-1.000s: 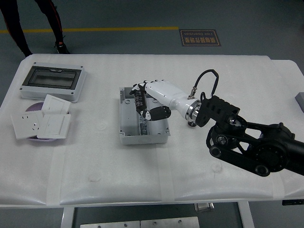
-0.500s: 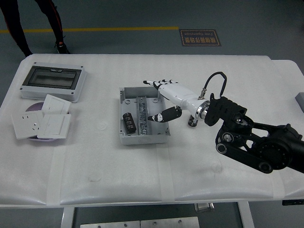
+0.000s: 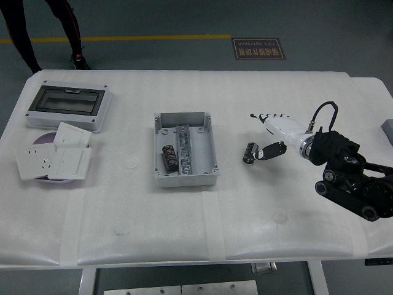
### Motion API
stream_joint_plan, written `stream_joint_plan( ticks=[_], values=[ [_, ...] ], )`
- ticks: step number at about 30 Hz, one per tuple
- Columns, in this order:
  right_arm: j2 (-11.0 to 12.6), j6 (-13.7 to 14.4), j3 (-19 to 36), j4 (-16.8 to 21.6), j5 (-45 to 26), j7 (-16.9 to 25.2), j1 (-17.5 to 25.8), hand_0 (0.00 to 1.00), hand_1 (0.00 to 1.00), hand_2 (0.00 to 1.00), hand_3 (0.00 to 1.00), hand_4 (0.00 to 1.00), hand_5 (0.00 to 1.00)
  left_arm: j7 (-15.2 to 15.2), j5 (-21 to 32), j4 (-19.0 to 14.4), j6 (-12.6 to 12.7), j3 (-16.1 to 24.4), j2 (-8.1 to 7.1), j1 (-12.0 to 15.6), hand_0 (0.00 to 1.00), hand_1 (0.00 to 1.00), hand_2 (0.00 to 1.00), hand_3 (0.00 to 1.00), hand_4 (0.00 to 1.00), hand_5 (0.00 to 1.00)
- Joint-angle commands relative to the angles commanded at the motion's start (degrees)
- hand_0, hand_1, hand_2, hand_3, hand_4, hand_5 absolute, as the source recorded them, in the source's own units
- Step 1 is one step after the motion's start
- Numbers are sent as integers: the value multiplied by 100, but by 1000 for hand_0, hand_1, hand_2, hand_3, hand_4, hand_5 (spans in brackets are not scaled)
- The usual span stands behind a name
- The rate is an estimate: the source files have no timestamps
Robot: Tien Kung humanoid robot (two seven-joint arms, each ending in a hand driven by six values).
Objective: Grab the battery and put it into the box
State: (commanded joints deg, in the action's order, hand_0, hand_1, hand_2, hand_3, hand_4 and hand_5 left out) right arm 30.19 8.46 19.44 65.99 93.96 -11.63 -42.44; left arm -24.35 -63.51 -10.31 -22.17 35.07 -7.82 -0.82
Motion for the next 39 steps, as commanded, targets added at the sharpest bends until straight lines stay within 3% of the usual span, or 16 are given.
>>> stream_joint_plan(
  ticks=[12,23,24,29,30,35,36,39],
  values=[
    [12,29,-74,6,-13,-50,165,998,866,926,998,957,437,31,94,0,31,-57,1,-3,729,682,502,507,234,2],
    [-182,101,-105,-16,4,-143,242,991,851,910,998,953,436,92,268,0,75,-154,8,-16,729,681,502,506,233,2],
    [-198,107,-99,-26,20,-149,246,971,806,805,926,949,438,105,290,0,82,-173,7,-17,728,680,503,506,233,2],
    [-219,136,-75,-83,39,-150,256,971,806,805,926,949,438,170,348,0,112,-238,6,-14,728,680,503,506,233,2],
    [-215,144,-72,-98,41,-148,256,950,771,724,820,932,424,182,353,0,117,-245,8,-14,729,680,503,507,234,2],
    [-200,187,-73,-141,18,-126,259,950,771,724,820,932,424,244,415,0,154,-322,8,-13,729,680,503,507,234,2],
    [-199,194,-74,-143,14,-123,262,920,726,650,749,912,424,253,419,0,160,-327,6,-13,729,680,503,505,238,2],
    [-205,219,-83,-155,9,-119,273,920,726,650,749,912,424,288,431,0,184,-345,3,-9,729,680,503,505,238,2]
  ],
)
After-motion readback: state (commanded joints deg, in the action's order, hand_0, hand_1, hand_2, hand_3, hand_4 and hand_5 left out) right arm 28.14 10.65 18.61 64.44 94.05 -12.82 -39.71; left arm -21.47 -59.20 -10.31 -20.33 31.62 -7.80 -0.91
